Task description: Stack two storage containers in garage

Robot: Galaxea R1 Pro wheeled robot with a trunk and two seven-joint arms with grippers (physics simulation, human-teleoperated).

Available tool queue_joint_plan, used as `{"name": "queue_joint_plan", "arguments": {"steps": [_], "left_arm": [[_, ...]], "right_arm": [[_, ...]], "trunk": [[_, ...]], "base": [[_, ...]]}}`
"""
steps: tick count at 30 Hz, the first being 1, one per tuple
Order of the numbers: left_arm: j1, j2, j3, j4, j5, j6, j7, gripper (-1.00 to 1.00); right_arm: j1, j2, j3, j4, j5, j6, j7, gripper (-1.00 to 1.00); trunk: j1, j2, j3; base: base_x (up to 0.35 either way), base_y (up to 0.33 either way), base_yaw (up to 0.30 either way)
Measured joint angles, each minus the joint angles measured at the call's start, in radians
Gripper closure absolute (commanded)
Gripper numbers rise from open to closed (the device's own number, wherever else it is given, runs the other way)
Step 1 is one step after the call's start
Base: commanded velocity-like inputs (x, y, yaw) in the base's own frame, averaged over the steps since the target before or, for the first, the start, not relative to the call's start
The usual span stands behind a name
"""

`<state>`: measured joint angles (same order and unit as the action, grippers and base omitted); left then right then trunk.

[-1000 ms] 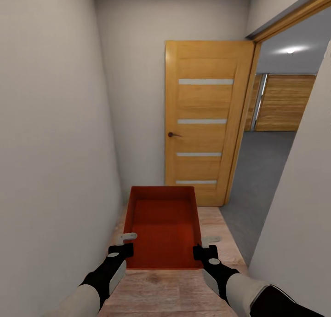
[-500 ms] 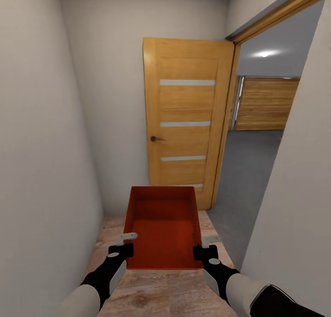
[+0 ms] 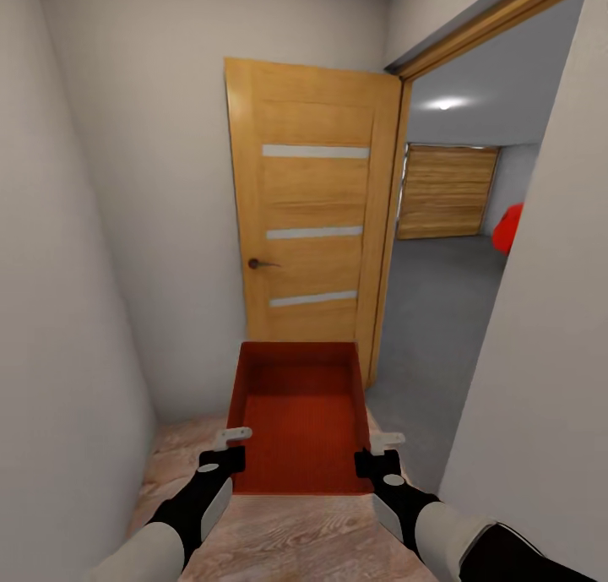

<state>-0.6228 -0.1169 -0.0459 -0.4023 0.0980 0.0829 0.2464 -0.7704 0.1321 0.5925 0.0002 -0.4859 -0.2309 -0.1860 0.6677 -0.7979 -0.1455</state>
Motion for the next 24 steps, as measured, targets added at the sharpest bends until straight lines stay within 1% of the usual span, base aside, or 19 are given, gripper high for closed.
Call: {"name": "queue_joint_plan", "arguments": {"steps": [24], "left_arm": [[0.000, 0.000, 0.000, 0.000, 0.000, 0.000, 0.000, 1.00]], "right_arm": [[0.000, 0.000, 0.001, 0.000, -0.001, 0.000, 0.000, 1.00]], "trunk": [[0.000, 0.000, 0.000]], "base": [[0.313, 0.192, -0.287]]}}
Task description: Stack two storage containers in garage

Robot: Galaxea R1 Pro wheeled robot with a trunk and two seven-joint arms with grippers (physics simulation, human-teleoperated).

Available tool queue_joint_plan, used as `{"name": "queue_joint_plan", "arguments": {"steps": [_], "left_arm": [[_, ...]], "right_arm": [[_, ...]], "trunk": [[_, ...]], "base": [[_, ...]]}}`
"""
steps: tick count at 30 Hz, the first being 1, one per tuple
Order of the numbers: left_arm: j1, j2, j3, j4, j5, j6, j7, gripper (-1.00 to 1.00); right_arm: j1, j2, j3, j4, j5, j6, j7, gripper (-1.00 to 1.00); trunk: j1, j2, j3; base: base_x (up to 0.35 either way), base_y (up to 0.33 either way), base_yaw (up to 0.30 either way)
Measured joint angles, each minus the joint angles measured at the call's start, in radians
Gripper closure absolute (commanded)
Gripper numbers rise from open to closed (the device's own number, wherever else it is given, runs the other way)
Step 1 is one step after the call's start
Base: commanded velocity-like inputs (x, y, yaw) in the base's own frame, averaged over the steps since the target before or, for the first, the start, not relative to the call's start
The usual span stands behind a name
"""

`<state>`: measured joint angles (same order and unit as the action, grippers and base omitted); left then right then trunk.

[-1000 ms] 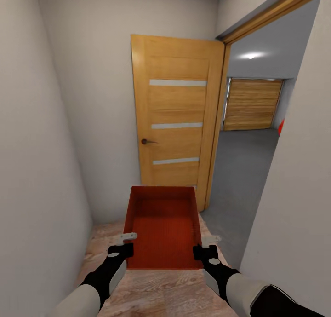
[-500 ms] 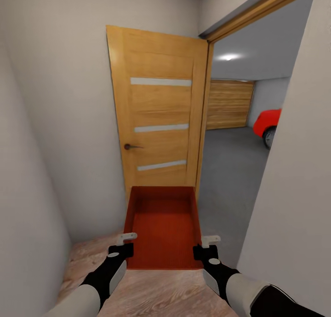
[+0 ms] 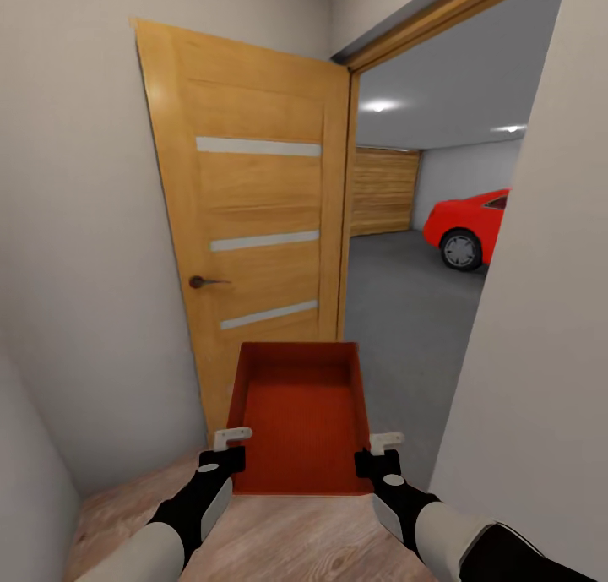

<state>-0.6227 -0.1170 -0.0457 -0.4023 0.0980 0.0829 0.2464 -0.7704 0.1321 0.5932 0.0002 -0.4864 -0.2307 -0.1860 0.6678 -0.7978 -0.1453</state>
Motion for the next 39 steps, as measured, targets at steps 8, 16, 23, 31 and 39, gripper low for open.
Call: {"name": "queue_joint_plan", "arguments": {"steps": [8, 16, 23, 31, 39], "left_arm": [[0.000, 0.000, 0.000, 0.000, 0.000, 0.000, 0.000, 1.00], [0.000, 0.000, 0.000, 0.000, 0.000, 0.000, 0.000, 1.00], [0.000, 0.000, -0.001, 0.000, 0.000, 0.000, 0.000, 1.00], [0.000, 0.000, -0.001, 0.000, 0.000, -0.001, 0.000, 1.00], [0.000, 0.001, -0.001, 0.000, 0.001, -0.001, -0.001, 1.00]], "right_arm": [[0.000, 0.000, 0.000, 0.000, 0.000, 0.000, 0.000, 1.00], [0.000, 0.000, -0.001, 0.000, 0.001, 0.000, 0.000, 1.00], [0.000, 0.000, 0.000, 0.000, -0.001, -0.001, 0.000, 1.00], [0.000, 0.000, -0.001, 0.001, 0.000, -0.003, 0.000, 1.00], [0.000, 0.001, 0.000, 0.000, 0.000, -0.003, -0.001, 1.00]], "trunk": [[0.000, 0.000, 0.000], [0.000, 0.000, 0.000], [0.000, 0.000, 0.000], [0.001, 0.000, 0.000], [0.001, 0.000, 0.000]], "base": [[0.308, 0.198, -0.288], [0.270, 0.246, -0.288], [0.148, 0.137, -0.288], [0.008, 0.007, -0.288], [0.000, 0.000, -0.098]]}}
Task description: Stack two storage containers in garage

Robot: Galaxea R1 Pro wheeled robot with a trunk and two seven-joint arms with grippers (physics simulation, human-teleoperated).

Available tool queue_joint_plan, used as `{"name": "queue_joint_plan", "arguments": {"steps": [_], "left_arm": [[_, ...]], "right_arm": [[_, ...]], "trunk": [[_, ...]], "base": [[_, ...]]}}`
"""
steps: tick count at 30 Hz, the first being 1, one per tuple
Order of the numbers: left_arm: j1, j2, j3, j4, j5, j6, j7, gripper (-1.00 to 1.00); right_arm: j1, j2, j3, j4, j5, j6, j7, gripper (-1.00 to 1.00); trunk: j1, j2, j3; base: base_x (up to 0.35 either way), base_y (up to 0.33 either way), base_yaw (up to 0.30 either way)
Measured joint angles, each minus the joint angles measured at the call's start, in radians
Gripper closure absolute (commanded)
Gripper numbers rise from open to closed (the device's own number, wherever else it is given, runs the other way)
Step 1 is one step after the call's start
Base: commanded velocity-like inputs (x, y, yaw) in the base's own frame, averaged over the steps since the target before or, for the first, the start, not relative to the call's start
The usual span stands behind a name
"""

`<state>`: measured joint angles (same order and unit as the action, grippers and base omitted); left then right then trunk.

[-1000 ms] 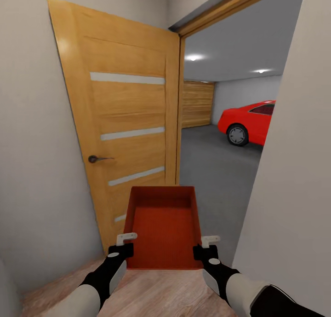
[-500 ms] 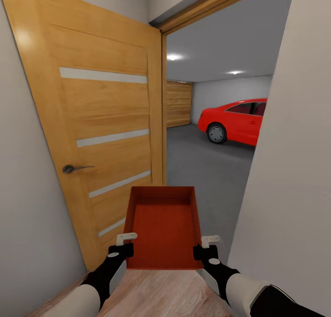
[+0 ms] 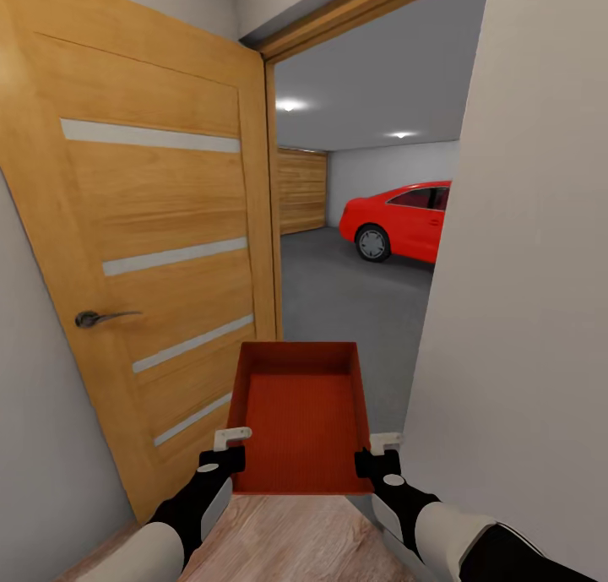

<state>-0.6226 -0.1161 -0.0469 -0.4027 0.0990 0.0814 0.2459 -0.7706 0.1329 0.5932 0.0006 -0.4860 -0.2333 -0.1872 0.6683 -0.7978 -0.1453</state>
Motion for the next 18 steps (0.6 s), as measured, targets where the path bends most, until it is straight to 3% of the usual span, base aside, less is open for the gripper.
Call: {"name": "queue_joint_plan", "arguments": {"steps": [8, 14, 18], "left_arm": [[0.000, 0.000, 0.000, 0.000, 0.000, 0.000, 0.000, 1.00], [0.000, 0.001, -0.002, 0.000, 0.002, 0.000, 0.000, 1.00], [-0.001, 0.000, 0.000, 0.000, 0.000, 0.000, 0.000, 1.00]], "right_arm": [[0.000, 0.000, -0.001, 0.000, 0.000, -0.002, 0.000, 1.00], [0.000, 0.001, 0.002, 0.000, -0.003, 0.001, 0.000, 1.00], [0.000, 0.000, -0.001, 0.000, 0.000, -0.001, 0.000, 1.00]], "trunk": [[0.000, 0.000, 0.000], [0.000, 0.000, 0.000], [0.000, 0.000, 0.000]], "base": [[0.005, 0.004, -0.001], [0.171, 0.243, -0.024], [0.188, 0.276, -0.222]]}}
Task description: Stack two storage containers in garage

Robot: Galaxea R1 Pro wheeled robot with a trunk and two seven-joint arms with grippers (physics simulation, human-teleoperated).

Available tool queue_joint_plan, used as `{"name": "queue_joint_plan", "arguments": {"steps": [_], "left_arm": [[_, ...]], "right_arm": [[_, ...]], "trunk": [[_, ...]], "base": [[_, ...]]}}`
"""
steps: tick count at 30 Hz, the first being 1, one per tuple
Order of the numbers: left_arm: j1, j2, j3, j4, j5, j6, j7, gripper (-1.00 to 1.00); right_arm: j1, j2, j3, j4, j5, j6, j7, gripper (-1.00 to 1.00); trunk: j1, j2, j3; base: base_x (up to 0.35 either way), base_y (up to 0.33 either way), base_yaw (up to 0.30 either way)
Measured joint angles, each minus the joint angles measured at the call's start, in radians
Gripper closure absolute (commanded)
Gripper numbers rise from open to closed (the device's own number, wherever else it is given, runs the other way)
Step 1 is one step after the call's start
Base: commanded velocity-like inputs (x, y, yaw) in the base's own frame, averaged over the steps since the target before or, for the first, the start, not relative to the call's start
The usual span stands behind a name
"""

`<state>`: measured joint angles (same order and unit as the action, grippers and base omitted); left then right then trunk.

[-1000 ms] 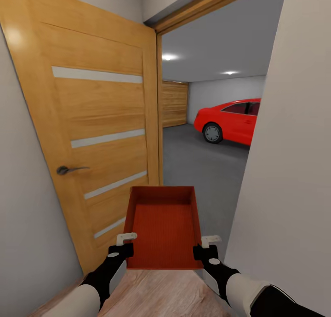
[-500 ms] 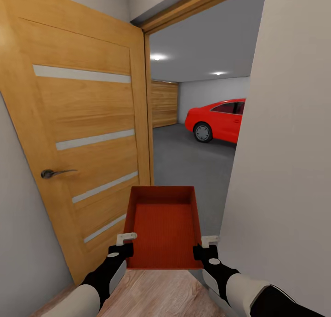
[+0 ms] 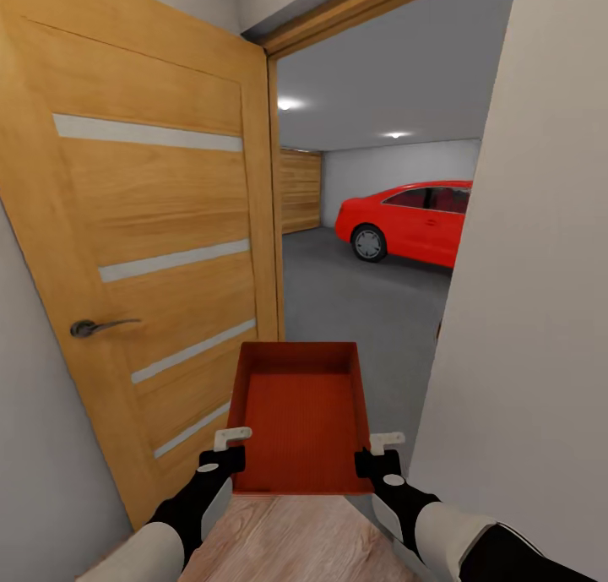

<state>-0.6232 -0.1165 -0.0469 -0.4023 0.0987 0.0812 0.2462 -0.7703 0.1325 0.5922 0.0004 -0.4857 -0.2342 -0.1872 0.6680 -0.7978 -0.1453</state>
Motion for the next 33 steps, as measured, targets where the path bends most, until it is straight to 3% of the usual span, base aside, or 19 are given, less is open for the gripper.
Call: {"name": "queue_joint_plan", "arguments": {"steps": [33], "left_arm": [[0.001, 0.000, 0.001, 0.001, 0.000, -0.001, 0.000, 1.00]], "right_arm": [[0.000, 0.000, 0.001, 0.000, 0.000, 0.001, 0.000, 1.00]], "trunk": [[0.000, 0.000, 0.000]], "base": [[0.222, 0.252, -0.267]]}}
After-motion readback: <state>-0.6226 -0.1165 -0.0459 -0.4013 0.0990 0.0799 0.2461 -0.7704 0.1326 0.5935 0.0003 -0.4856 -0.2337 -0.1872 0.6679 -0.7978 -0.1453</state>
